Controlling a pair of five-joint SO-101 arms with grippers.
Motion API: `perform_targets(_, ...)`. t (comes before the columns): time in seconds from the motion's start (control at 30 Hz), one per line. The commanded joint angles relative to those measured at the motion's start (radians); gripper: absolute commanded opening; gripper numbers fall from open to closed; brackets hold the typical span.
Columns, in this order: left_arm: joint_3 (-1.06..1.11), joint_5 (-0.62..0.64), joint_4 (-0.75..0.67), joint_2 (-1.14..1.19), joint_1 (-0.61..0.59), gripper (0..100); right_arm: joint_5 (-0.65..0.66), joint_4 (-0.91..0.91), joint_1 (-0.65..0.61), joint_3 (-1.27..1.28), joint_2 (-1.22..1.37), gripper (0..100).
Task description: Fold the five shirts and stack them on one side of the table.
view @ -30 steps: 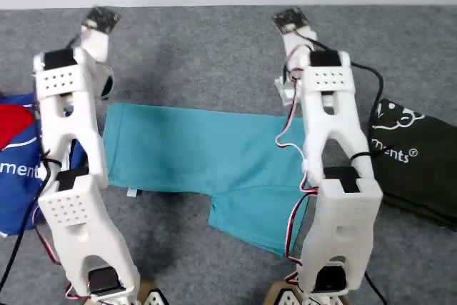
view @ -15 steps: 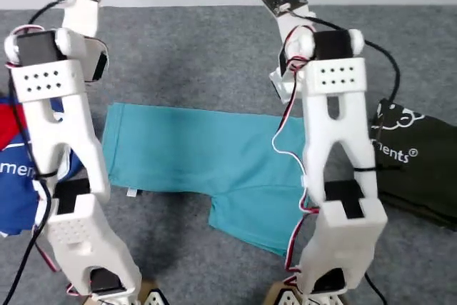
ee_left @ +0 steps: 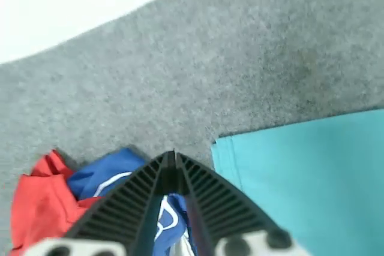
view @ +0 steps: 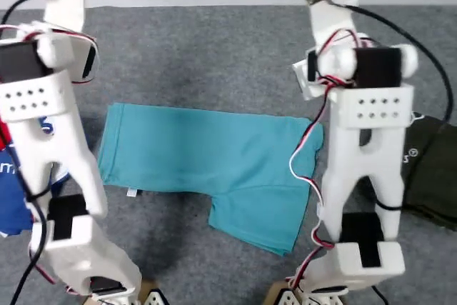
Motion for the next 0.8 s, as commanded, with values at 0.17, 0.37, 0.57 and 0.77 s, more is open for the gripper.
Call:
perform_targets(0.17, 0.165, 0.002, 0.021, -0.313, -0.006, 1, -0.008, 0.045, 0.025, -0.034, -0.209, 0.9)
perform_targets(0.37, 0.499, 0.002, 0.020, -0.517, 0.066, 1, -0.008, 0.044, 0.027, 0.213, -0.412, 0.9)
perform_targets(0.57, 0.872, -0.043, -0.023, -0.637, 0.348, 1, -0.003, 0.044, 0.028, 0.433, -0.590, 0.9)
perform_targets(0.77, 1.171, -0.041, -0.169, -0.647, 0.600, 15, 0.000, 0.042, 0.028, 0.614, -0.710, 0.9)
